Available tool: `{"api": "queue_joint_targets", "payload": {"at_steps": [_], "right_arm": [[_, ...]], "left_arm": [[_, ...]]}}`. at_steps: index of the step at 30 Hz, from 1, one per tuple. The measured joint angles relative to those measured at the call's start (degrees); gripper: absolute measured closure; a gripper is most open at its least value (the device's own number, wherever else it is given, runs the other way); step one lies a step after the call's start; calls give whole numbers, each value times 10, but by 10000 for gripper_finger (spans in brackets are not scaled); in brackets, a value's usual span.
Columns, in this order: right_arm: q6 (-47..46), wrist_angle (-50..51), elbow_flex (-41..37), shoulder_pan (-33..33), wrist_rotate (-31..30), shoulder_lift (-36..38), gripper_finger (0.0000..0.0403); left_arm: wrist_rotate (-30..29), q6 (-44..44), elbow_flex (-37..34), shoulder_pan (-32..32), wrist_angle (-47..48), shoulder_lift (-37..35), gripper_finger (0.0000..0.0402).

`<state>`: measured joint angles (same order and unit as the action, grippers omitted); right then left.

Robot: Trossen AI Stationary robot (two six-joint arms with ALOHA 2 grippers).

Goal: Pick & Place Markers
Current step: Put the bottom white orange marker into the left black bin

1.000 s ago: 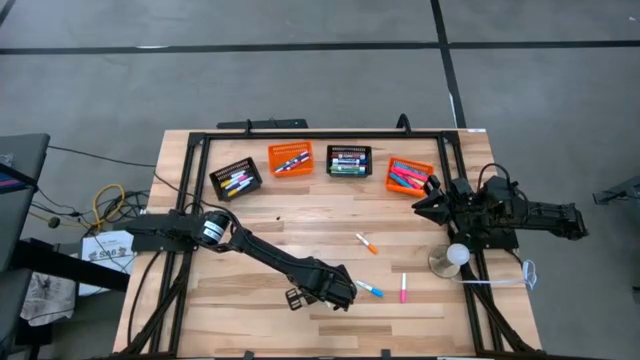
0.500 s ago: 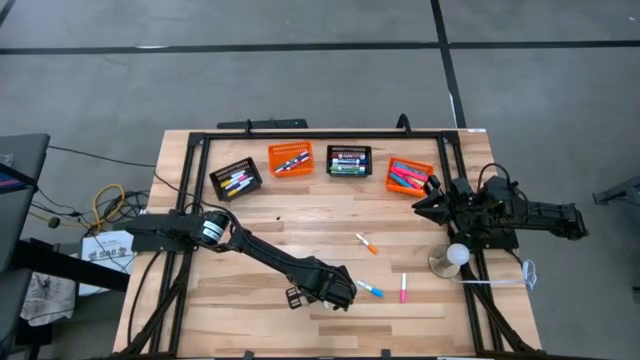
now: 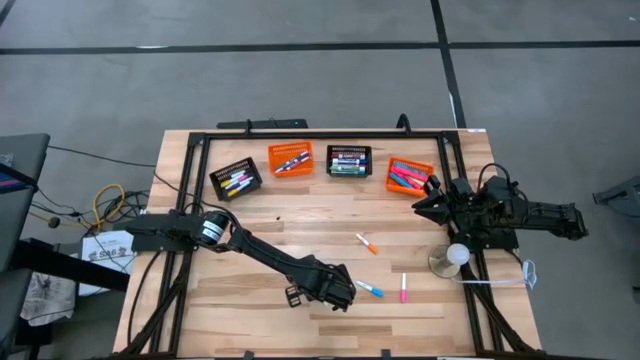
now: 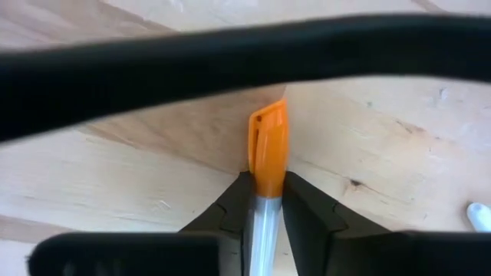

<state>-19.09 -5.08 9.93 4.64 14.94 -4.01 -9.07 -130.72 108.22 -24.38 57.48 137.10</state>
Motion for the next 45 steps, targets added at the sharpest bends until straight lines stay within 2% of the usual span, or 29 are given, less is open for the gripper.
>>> {"api": "queue_joint_targets", "payload": {"at_steps": [9,16,27,32,45], "right_arm": [[0,0,0,0,0,0,340],[-4,-1,0,0,0,0,340],[-10,-1,0,0,0,0,340],[-10,-1,0,0,0,0,340],[-19,-1,0,0,0,0,340]], "left_arm": [[-69,0,-3,5,46,-11,343],[-79,21,-6,21,106,-24,349],[-76,64,-6,41,98,-31,346],[-101,76,-5,42,103,-52,344],[-151,77,-3,50,307,-153,344]]}}
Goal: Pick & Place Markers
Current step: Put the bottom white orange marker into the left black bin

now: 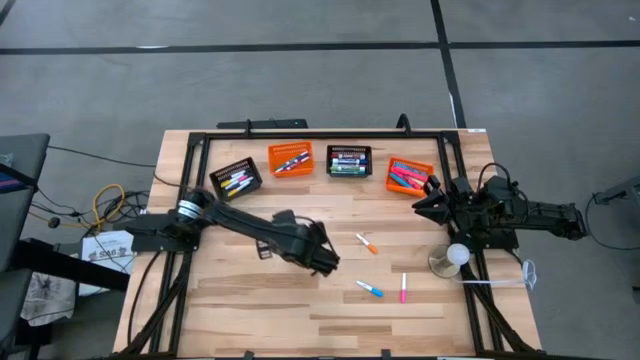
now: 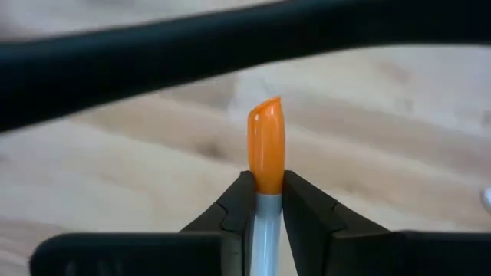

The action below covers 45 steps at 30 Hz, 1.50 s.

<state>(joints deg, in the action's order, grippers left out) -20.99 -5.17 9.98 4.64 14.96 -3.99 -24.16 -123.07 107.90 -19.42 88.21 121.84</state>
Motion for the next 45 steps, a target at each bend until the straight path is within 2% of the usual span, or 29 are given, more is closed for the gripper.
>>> {"api": "queue_joint_targets", "payload": {"at_steps": [2,5,13,19,24,29,37,41,45], "right_arm": [[0,0,0,0,0,0,340],[0,0,0,0,0,0,340],[0,-10,0,0,-3,0,340],[0,-10,0,0,-34,0,340],[0,-9,0,0,-61,0,340],[0,-9,0,0,-61,0,340],[0,-9,0,0,-61,0,340],[0,-9,0,0,-61,0,340],[0,-9,0,0,-61,0,340]], "left_arm": [[-19,6,-4,5,17,-23,344],[-56,41,-50,18,18,-81,346],[-67,74,-235,65,18,-271,341],[-78,132,-333,94,13,-386,344],[-78,272,-371,131,8,-442,341],[-78,460,-386,191,-4,-469,341],[-78,774,-387,333,-72,-455,340],[-75,896,-387,406,-109,-444,340],[-44,997,-394,464,-165,-441,340]]}}
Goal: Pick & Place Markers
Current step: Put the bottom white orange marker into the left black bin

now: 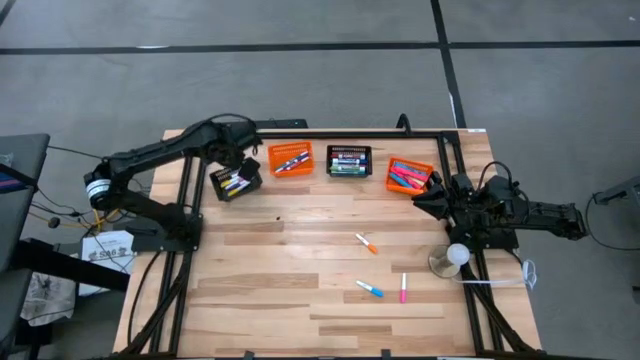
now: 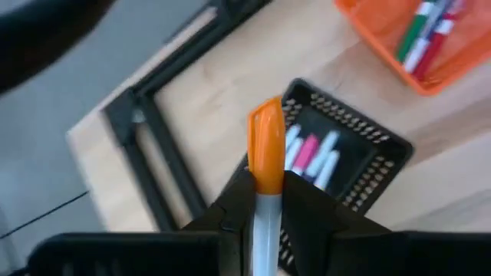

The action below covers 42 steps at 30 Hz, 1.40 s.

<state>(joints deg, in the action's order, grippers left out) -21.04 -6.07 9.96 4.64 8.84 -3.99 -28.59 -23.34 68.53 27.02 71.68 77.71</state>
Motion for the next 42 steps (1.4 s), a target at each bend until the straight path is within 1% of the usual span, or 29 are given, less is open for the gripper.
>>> {"api": "queue_joint_targets", "payload": {"at_steps": [3,6,9,14,19,24,31,42], "right_arm": [[0,0,0,0,0,0,340],[0,0,0,0,0,0,340],[0,0,0,0,0,0,340],[0,0,0,0,0,0,340],[0,0,0,0,0,0,340],[0,-1,0,0,-1,0,340],[0,-2,0,0,-2,0,340],[0,-2,0,0,-2,0,340]], "left_arm": [[45,56,-27,35,-36,0,340],[71,83,-69,58,-61,-1,340],[90,106,-115,74,-87,-1,340],[134,138,-183,86,-162,-1,340],[141,151,-226,102,-219,-1,340],[145,175,-255,120,-252,-1,340],[145,198,-264,125,-310,-1,340],[153,203,-264,125,-317,0,340]]}}
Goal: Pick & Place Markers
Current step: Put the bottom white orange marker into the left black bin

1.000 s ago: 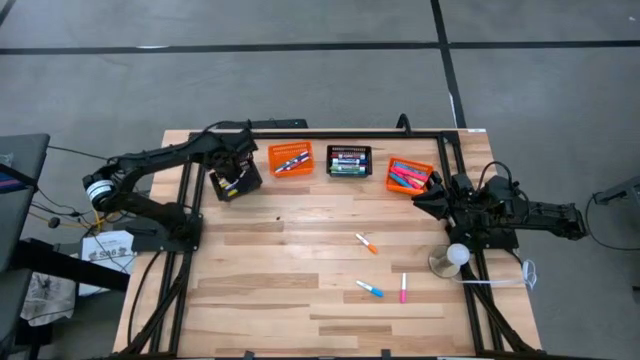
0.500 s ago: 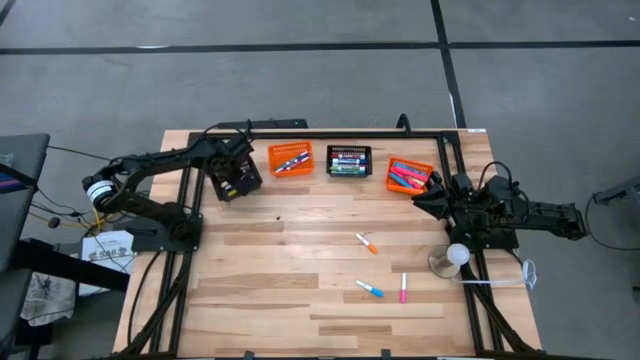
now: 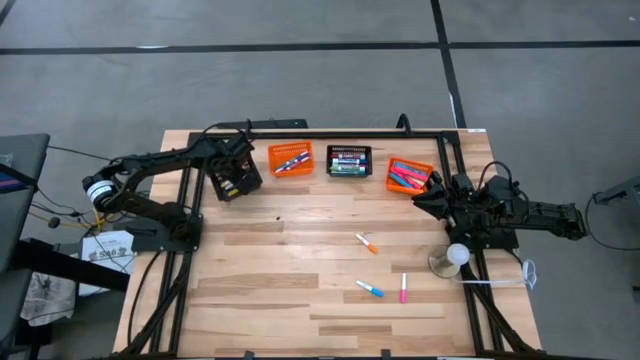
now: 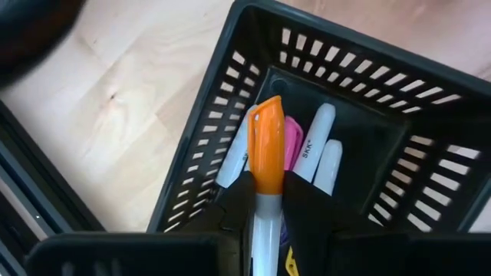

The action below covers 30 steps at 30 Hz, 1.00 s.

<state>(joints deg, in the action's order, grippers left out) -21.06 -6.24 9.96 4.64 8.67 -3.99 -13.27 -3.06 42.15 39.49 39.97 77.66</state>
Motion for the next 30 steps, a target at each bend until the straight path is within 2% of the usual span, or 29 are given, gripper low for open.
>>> {"api": "queue_joint_targets", "payload": {"at_steps": [6,13,25,30], "right_arm": [[0,0,0,0,0,0,340],[0,0,0,0,0,0,340],[0,0,0,0,0,0,340],[0,0,0,0,0,0,340]], "left_arm": [[0,-1,-3,0,-3,1,340],[0,-12,-39,0,-4,1,340],[-6,-19,-40,0,-16,2,340],[0,-19,-40,0,-19,2,323]]}}
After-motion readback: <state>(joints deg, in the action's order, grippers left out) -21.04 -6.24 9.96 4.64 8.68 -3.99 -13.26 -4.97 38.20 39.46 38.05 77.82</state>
